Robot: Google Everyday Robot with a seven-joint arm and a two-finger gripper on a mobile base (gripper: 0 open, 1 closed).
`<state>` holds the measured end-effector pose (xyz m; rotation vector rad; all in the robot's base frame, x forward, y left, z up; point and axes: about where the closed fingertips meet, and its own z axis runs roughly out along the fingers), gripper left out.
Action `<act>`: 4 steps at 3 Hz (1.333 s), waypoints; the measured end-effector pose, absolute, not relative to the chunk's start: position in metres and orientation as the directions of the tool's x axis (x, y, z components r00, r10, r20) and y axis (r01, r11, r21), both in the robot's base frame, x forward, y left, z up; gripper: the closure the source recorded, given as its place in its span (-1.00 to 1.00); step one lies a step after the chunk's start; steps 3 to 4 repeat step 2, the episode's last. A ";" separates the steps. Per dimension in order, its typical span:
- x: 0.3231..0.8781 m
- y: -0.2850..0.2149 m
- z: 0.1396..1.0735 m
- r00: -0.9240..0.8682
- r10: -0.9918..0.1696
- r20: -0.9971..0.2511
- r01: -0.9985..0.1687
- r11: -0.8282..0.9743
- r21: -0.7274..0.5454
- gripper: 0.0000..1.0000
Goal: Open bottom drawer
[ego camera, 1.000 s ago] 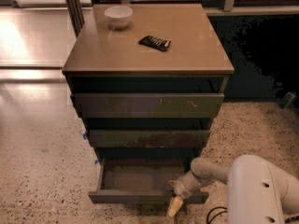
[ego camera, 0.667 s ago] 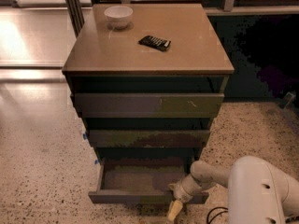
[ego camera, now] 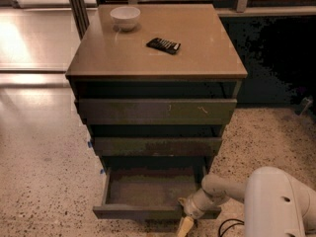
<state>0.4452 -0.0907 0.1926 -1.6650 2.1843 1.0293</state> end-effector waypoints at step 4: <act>0.391 -0.100 0.218 -0.353 -0.781 -0.514 -0.886 0.103 0.453 -1.00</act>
Offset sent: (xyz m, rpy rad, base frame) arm -0.0775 -0.0182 0.0454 -0.0486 0.0636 0.0054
